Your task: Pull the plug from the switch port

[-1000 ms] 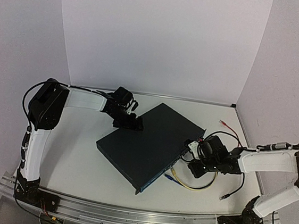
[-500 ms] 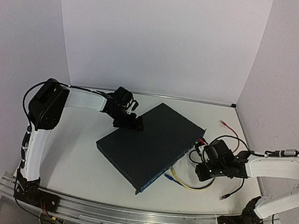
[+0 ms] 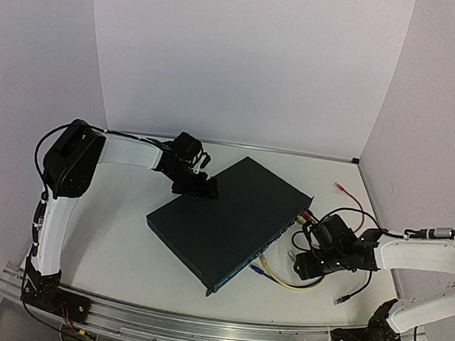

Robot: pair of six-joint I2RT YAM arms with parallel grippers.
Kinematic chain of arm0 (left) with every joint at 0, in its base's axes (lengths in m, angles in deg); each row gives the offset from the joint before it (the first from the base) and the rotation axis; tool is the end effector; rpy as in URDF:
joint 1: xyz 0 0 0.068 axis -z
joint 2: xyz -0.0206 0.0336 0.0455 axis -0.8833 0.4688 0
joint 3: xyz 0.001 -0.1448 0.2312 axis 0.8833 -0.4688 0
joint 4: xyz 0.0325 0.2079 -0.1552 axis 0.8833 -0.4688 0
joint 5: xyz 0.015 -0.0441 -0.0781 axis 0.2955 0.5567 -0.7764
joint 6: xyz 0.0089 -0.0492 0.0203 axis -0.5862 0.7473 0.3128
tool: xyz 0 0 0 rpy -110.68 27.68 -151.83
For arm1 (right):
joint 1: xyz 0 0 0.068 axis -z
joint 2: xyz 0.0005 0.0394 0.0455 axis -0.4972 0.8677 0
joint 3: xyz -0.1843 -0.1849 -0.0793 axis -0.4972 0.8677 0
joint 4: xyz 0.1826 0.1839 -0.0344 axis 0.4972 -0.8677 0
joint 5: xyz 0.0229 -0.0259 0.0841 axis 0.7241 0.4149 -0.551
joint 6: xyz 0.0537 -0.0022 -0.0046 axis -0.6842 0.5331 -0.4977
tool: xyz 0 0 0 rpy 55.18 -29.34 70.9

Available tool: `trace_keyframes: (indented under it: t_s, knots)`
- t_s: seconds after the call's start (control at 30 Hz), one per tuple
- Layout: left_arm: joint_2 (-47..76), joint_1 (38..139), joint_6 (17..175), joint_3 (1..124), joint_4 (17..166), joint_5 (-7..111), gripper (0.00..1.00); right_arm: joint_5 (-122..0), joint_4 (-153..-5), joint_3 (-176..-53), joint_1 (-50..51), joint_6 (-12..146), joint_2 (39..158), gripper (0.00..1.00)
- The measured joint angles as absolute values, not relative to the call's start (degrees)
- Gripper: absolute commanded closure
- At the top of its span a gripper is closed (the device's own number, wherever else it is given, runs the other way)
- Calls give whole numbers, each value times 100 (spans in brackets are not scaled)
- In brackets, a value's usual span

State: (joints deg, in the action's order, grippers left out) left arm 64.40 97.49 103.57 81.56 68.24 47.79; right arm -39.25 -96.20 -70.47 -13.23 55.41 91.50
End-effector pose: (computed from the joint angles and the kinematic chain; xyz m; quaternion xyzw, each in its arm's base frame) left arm 0.3792 -0.2793 0.1490 0.1638 0.9358 -0.2278 0.2137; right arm 0.1677 0.1448 0.1509 -0.1742 0.9447 0.0261 0.2768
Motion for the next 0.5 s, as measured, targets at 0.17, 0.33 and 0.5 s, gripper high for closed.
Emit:
trace_keyframes:
  t_s: [0.17, 0.33, 0.5]
  knots:
    - [6440, 9746, 10357, 8155, 6825, 4778, 1, -3790, -9883, -7324, -1323, 5433, 8761, 12]
    - [6426, 9746, 10359, 8126, 6857, 4780, 1, -3567, -9951, -7635, -1281, 5337, 8546, 11]
    - [6422, 9746, 10355, 8127, 6862, 4780, 1, -3776, -10008, -7876, -835, 5466, 8579, 12]
